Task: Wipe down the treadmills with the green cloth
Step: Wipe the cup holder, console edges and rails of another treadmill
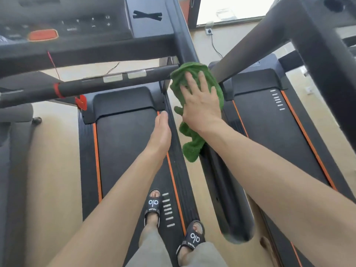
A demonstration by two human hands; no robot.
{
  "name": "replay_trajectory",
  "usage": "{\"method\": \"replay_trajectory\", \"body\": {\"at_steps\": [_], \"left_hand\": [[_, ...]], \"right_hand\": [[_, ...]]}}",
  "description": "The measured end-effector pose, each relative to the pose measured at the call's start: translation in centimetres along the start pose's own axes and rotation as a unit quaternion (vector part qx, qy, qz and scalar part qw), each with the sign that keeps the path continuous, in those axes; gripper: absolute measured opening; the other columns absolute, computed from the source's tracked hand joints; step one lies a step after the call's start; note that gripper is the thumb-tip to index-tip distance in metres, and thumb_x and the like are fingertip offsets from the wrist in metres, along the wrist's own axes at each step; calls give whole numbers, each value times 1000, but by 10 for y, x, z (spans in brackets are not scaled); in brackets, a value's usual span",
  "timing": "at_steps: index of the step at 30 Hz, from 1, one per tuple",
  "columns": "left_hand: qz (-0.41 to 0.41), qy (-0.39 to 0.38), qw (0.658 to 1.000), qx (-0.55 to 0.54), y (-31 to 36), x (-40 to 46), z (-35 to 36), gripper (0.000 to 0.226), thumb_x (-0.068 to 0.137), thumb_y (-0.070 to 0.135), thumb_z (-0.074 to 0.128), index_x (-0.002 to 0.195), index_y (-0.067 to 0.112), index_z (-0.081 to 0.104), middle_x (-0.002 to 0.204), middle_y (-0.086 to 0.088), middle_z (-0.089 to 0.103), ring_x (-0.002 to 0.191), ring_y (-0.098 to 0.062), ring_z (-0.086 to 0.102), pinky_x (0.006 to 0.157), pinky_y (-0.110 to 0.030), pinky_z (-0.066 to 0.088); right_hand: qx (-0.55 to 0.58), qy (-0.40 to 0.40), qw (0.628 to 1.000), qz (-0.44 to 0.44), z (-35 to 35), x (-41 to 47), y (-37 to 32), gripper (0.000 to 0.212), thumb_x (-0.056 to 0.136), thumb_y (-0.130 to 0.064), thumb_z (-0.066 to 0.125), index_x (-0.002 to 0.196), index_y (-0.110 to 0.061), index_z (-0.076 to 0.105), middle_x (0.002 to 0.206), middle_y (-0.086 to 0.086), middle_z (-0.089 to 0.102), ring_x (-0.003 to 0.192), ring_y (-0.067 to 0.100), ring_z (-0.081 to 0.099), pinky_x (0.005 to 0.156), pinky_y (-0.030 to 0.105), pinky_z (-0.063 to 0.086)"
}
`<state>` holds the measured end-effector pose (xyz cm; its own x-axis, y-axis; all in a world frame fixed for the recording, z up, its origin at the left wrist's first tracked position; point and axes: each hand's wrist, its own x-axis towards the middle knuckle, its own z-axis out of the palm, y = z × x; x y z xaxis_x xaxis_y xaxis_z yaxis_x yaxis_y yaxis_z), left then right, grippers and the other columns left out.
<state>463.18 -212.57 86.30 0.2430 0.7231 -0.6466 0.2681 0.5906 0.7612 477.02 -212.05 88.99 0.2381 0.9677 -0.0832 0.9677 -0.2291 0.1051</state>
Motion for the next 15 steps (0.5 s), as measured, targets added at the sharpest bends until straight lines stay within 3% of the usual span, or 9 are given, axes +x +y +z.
{"method": "replay_trajectory", "body": {"at_steps": [3, 5, 6, 7, 8, 9, 10, 12, 15], "left_hand": [[-7, -25, 1000, -2, -4, -10, 17, 58, 104, 57, 21, 151, 28, 39, 148, 8, 46, 137, -13, 40, 108, -32, 26], [-12, -55, 998, -5, 0, -27, 36, 64, 100, 64, 24, 147, 27, 47, 139, 10, 53, 128, -12, 47, 107, -31, 30], [-16, -72, 997, -6, 0, -33, 46, 73, 93, 71, 26, 149, 29, 45, 145, 9, 52, 133, -14, 47, 114, -36, 31], [-20, -85, 996, -7, 0, -39, 56, 79, 87, 75, 26, 152, 31, 40, 153, 8, 46, 140, -15, 41, 119, -42, 28], [-18, -87, 996, -7, 0, -42, 64, 78, 88, 73, 26, 156, 34, 32, 160, 8, 35, 147, -16, 31, 123, -46, 22], [-6, -77, 997, -6, -1, -43, 71, 70, 96, 65, 25, 159, 35, 23, 164, 9, 25, 151, -16, 22, 124, -47, 16], [9, -63, 998, -3, -3, -40, 74, 61, 103, 54, 25, 160, 34, 17, 166, 8, 19, 153, -15, 16, 125, -47, 13], [30, -44, 999, 13, -9, -30, 76, 55, 107, 42, 27, 160, 33, 16, 165, 6, 18, 152, -15, 18, 125, -45, 14], [34, -35, 998, 39, -15, -21, 80, 56, 104, 45, 26, 159, 40, 14, 165, 8, 19, 150, -17, 24, 123, -49, 20]], "right_hand": [[246, -15, 952, 181, -4, -49, 13, 60, 103, -50, 34, 158, -38, 14, 157, 7, 35, 128, 39, 48, 100, 48, 42], [351, -81, 895, 262, 0, -81, 30, 55, 103, -56, 24, 155, -38, 26, 145, 10, 52, 127, 38, 51, 103, 45, 38], [416, -118, 855, 287, 3, -95, 39, 56, 103, -58, 21, 150, -35, 38, 143, 10, 55, 129, 36, 51, 107, 43, 36], [512, -151, 788, 305, 9, -106, 46, 57, 102, -60, 23, 143, -30, 49, 142, 8, 57, 130, 31, 52, 111, 42, 37], [620, -176, 693, 324, 15, -116, 53, 55, 103, -60, 27, 132, -26, 59, 136, 6, 62, 125, 24, 59, 111, 39, 41], [697, -192, 598, 345, 23, -126, 60, 49, 104, -54, 32, 118, -21, 65, 121, 5, 71, 110, 16, 68, 102, 32, 50], [712, -209, 559, 369, 29, -135, 64, 43, 107, -46, 33, 104, -16, 65, 98, 4, 77, 87, 9, 73, 84, 23, 57], [721, -250, 527, 375, 46, -147, 67, 43, 109, -32, 33, 83, -10, 59, 61, 4, 71, 52, 10, 68, 50, 18, 53], [755, -268, 456, 389, 62, -164, 64, 55, 101, -25, 46, 55, -4, 68, 47, 9, 63, 38, 16, 62, 36, 21, 47]]}}
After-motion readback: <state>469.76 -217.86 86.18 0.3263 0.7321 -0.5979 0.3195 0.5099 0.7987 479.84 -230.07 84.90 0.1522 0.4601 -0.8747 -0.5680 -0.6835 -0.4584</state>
